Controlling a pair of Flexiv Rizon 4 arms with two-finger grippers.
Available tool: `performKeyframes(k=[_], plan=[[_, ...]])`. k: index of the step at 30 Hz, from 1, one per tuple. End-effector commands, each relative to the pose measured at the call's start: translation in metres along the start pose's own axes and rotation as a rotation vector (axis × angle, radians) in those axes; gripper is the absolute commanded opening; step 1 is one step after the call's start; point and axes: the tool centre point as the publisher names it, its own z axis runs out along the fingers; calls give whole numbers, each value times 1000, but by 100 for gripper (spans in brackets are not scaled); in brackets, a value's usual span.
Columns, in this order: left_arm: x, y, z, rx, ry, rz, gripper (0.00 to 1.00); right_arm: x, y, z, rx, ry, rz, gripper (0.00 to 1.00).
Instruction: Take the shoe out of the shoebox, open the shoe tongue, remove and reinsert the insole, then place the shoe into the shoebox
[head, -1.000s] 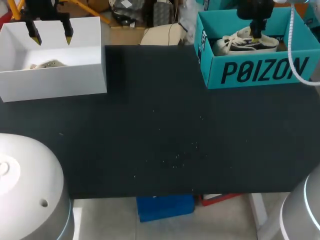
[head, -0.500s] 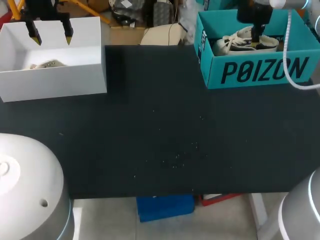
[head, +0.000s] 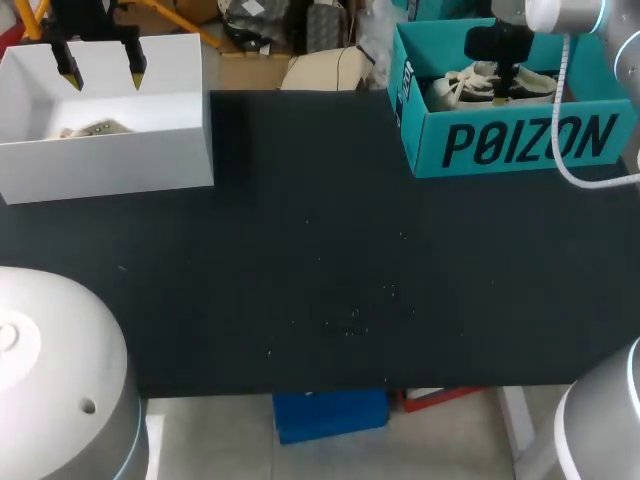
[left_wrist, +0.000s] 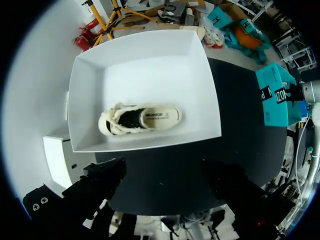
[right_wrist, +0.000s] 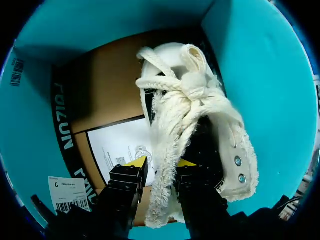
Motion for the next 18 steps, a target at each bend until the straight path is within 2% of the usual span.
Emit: performKeyframes(k=[1, 5, 7, 8, 14, 18], plan=[[0, 0, 0, -1, -1, -1, 100, -11, 0, 9, 7, 11, 0, 28], [0, 0, 0, -1, -1, -1, 100, -11, -3, 11, 18, 10, -7, 27], [0, 0, 0, -1, -1, -1, 100, -10, -4, 13, 19, 10, -9, 17], [0, 0, 0, -1, -1, -1, 100, -10, -4, 13, 20, 9, -11, 0], [0, 0, 0, -1, -1, -1, 100, -8, -7, 13, 24, 4, -12, 0], [0, 0, 0, -1, -1, -1, 100, -4, -9, 3, 25, -1, -16, 0]])
